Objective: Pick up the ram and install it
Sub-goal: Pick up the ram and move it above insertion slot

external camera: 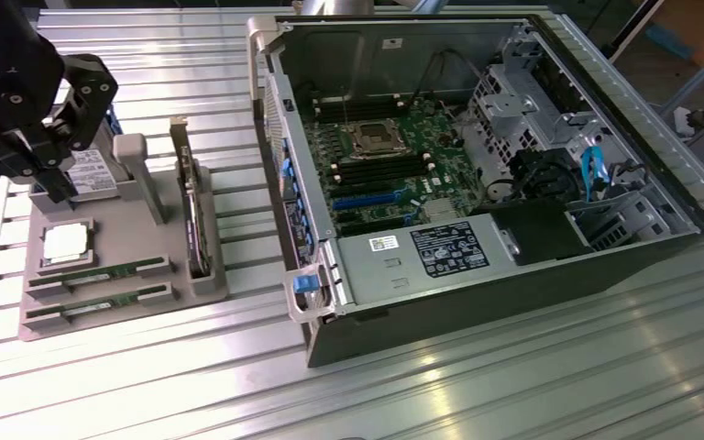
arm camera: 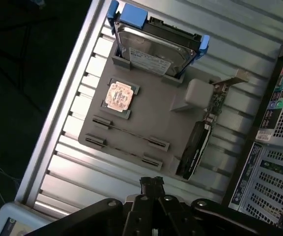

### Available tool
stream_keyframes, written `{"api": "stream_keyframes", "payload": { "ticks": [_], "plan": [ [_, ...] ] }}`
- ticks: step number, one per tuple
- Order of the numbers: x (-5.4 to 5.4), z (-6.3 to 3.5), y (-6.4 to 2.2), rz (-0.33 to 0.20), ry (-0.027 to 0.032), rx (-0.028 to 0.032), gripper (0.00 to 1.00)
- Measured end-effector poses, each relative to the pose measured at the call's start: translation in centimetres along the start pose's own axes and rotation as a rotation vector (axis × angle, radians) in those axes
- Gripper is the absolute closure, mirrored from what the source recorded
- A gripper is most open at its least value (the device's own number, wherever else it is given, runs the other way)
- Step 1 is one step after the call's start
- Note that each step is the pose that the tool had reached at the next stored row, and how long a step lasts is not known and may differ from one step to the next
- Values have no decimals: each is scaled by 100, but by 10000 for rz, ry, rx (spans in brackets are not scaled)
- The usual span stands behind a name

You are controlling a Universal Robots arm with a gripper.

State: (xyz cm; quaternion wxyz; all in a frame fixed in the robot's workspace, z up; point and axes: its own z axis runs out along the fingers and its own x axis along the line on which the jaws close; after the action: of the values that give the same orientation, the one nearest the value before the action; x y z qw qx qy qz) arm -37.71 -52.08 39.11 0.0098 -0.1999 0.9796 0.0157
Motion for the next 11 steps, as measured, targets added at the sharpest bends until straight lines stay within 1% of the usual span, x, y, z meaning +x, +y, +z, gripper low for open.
{"api": "stream_keyframes", "payload": {
  "ticks": [3,11],
  "plan": [
    [0,0,0,-608,17,-15,89],
    [0,2,0,-1879,51,-47,89]
  ]
}}
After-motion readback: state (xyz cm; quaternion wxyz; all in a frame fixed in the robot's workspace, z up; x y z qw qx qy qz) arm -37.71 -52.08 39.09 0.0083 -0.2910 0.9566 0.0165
